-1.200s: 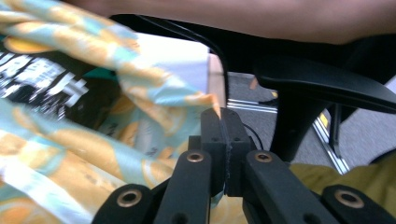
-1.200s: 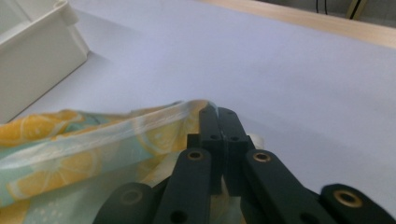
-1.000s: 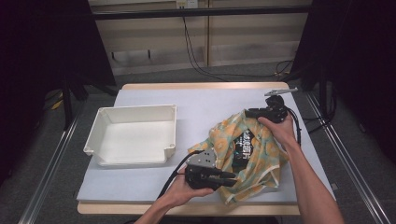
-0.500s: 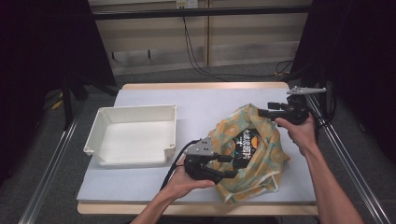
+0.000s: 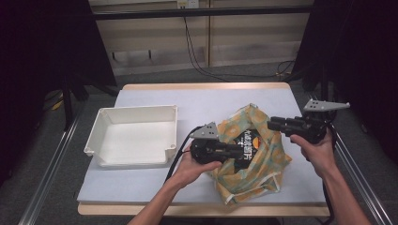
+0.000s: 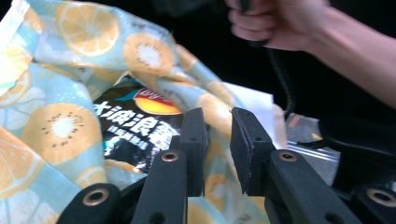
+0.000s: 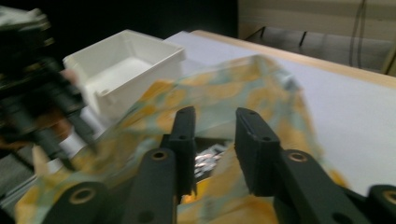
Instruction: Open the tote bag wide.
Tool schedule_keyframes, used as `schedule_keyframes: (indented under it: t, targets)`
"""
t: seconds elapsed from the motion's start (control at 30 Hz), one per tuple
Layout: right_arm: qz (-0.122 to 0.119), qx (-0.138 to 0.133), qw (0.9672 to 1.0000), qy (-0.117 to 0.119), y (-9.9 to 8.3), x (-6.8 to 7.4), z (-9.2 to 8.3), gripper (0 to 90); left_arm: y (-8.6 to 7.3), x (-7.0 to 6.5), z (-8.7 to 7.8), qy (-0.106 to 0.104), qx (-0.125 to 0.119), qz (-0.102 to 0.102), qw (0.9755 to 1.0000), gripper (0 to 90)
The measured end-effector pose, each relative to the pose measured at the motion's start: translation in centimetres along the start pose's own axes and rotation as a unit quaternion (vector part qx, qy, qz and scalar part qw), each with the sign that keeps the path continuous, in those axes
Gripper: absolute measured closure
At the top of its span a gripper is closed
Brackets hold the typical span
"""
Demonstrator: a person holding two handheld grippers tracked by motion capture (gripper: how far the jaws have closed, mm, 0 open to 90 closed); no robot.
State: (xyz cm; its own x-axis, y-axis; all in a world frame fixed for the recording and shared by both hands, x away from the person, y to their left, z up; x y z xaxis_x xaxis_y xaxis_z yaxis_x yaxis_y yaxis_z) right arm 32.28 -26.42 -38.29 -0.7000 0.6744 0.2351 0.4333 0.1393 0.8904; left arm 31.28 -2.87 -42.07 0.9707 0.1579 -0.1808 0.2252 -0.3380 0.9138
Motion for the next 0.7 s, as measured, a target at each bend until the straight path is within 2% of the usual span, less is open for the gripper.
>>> schedule_keyframes:
  t: [0.1,0.2,0.27,0.37,0.4,0.47,0.53,0.57,0.7]
  targets:
    - [-0.007,0.017,0.9998,0.01,-1.1,1.6,0.5,76.4,-0.4,0.5,0.6,0.004,0.009,-0.002,0.9999,75.1]
    - [-0.014,0.036,0.9991,0.018,-2.6,2.5,1.2,76.6,-1.2,1.1,1.0,0.003,0.015,-0.01,0.9998,75.9]
    - [-0.014,0.051,0.9984,0.021,-3.8,3.0,1.8,70.2,-1.5,1.3,1.0,0.009,0.022,-0.013,0.9996,76.3]
    - [-0.01,0.061,0.9979,0.016,-4.9,3.3,2.0,58.8,-1.9,1.5,0.9,0.009,0.019,-0.019,0.9996,75.6]
    - [-0.007,0.066,0.9977,0.016,-5.2,3.4,2.0,56.0,-2.1,1.7,0.9,0.013,0.025,-0.015,0.9995,74.6]
    - [-0.01,0.073,0.9973,0.003,-5.6,3.5,1.9,48.3,-2.4,2.0,0.9,0.018,0.028,-0.016,0.9993,72.1]
    - [-0.007,0.074,0.9972,-0.006,-6.0,3.4,1.7,46.6,-2.7,2.1,1.0,0.019,0.03,-0.015,0.9993,67.1]
    - [-0.01,0.077,0.9969,-0.013,-6.2,3.3,1.7,45.4,-2.9,2.2,1.1,0.026,0.035,-0.017,0.9989,64.5]
    - [-0.013,0.093,0.9949,-0.038,-7.2,2.7,1.5,40.5,-3.4,2.4,1.2,0.03,0.041,-0.019,0.9985,59.1]
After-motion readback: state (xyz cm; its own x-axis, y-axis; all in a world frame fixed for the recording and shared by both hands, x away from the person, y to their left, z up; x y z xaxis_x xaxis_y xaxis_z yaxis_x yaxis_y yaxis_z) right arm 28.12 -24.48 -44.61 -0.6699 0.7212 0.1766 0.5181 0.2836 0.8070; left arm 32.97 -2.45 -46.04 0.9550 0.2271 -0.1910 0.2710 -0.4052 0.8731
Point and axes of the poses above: each handheld gripper's, and its own axes: z roughly forward along the jaws, y roughly out of its top, x roughly to its left, the point moved 5 cm from there along z, roughly forward along the jaws, and after that the axes turned 2 degrees about y, right-handed, at the moved point
